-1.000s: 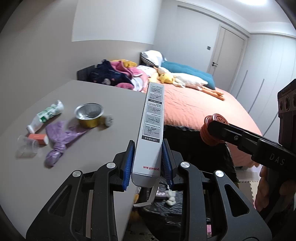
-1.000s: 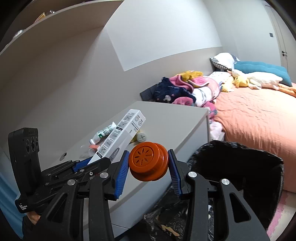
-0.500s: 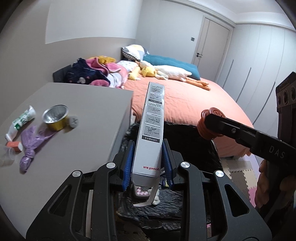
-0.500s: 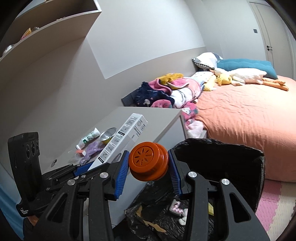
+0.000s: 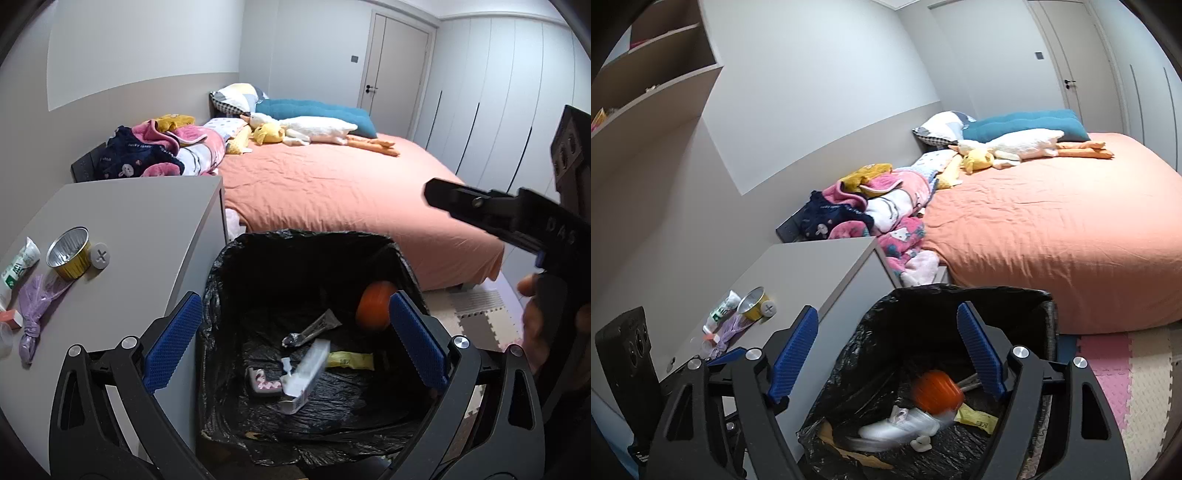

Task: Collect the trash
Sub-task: 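Carry the box and lid over the trash bin and open both tools, then move both open tools back from the bin to the table items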

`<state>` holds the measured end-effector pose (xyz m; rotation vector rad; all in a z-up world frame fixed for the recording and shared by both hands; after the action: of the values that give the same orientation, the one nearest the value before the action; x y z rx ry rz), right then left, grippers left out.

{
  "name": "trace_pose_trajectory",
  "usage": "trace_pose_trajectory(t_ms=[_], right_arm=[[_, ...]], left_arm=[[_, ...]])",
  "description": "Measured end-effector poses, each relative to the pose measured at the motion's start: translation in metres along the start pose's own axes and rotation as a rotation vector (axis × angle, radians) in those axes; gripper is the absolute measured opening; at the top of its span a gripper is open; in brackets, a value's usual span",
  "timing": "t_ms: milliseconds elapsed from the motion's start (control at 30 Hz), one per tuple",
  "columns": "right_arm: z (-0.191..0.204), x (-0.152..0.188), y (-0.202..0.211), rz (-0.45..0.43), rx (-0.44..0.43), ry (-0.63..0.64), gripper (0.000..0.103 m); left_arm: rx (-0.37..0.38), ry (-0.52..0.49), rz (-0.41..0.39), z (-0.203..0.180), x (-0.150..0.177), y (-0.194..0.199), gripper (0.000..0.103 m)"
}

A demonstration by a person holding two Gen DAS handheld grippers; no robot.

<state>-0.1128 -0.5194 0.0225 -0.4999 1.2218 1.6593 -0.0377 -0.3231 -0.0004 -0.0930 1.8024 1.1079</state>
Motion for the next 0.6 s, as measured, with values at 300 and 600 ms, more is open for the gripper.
trace_pose_trajectory(t_ms=[300,600], right_arm=[[-0.004,0.0,0.0,0.003,-0.009,-0.014,0.081],[0.012,0.001,-0.008,0.023,-0.018,0.0,0.081]], left_arm=[[-0.017,0.014,-0.001,0.002,-0.001,0.001,0.097],[-0.038,0.03,0.0,0.011,0.003,0.003,0.097]])
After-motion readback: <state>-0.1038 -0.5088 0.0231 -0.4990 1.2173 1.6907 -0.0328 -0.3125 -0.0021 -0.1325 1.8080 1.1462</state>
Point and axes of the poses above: each gripper's, at about its wrist camera, not at the fingertips, and y roughly against the way its jaws point, z to its left, x to its underside, the point moved 2 cm from there along -y, roughly the way its jaws point, and after that the axes turned 1 degree about x, right-handed, at the moved point
